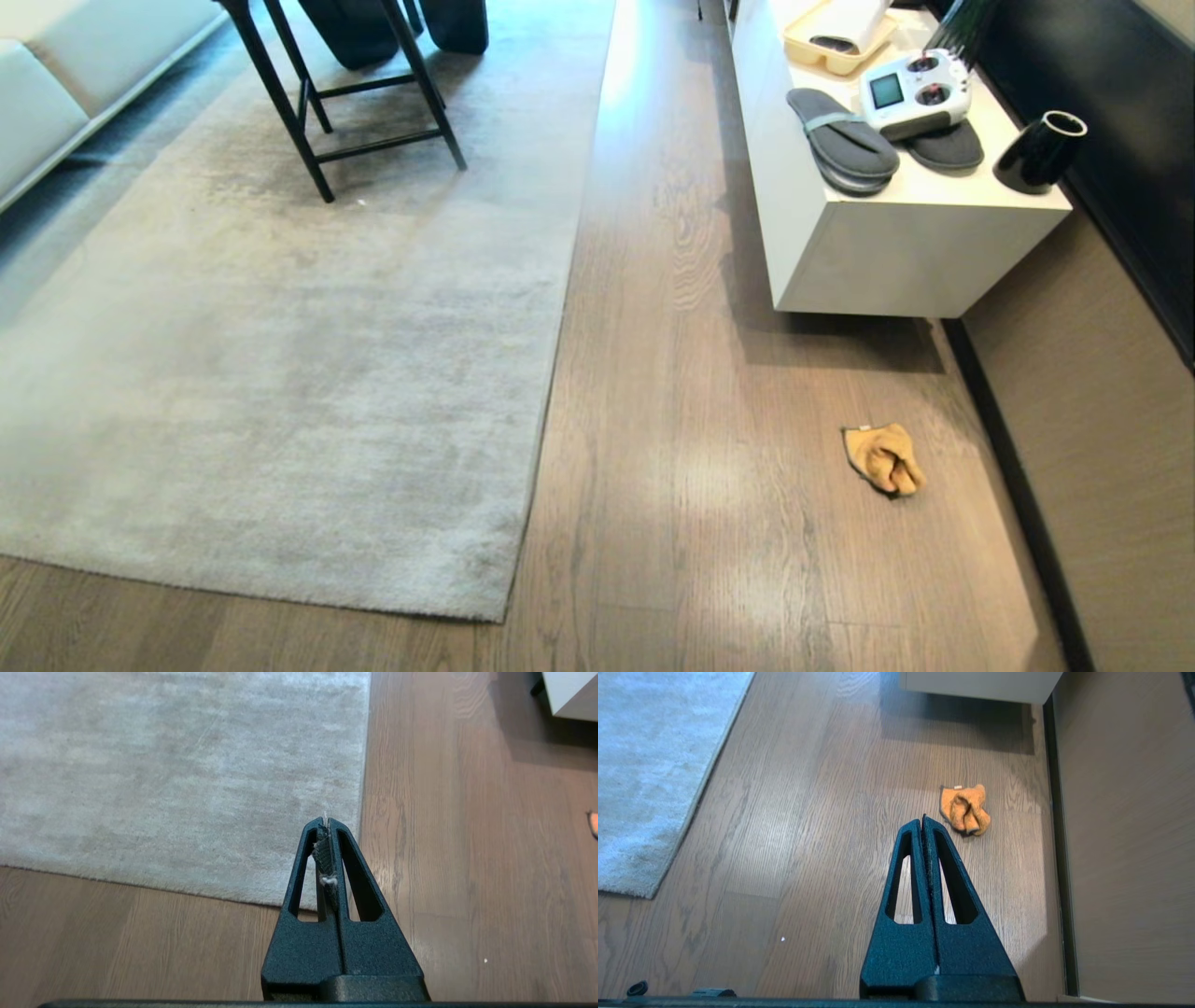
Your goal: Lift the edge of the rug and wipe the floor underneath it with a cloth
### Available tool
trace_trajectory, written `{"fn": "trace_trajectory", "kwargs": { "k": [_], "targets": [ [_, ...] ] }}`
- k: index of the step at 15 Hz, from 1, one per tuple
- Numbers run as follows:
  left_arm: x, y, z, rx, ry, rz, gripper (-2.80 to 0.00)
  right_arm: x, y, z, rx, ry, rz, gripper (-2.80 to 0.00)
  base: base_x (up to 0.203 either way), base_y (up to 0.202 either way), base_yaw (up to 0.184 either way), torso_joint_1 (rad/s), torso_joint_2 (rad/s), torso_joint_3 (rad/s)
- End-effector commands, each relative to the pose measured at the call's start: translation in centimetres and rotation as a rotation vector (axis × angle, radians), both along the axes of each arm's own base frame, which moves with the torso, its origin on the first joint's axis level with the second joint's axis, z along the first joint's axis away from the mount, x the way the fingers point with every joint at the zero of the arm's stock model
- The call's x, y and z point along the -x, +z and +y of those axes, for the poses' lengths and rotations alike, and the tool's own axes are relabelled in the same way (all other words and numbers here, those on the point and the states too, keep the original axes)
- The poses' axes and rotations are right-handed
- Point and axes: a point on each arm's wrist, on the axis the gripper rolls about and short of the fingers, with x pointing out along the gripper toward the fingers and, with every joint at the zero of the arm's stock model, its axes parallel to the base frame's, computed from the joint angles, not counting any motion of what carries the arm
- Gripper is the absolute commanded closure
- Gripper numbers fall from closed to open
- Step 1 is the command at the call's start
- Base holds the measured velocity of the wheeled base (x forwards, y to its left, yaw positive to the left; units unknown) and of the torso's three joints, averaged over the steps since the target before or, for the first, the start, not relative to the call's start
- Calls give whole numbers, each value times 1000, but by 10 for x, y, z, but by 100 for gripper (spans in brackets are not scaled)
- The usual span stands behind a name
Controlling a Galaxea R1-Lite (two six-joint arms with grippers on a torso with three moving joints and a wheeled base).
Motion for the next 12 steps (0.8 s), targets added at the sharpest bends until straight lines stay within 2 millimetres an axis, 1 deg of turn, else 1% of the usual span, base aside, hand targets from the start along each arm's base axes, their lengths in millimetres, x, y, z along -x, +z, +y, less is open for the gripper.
{"fn": "trace_trajectory", "kwargs": {
  "k": [1,12],
  "targets": [
    [0,0,0,1,1,0,0,0,0,0,1,0,1,0,0,0,0,2,1,205],
    [0,0,0,2,1,0,0,0,0,0,1,1,1,0,0,0,0,4,3,199]
  ]
}}
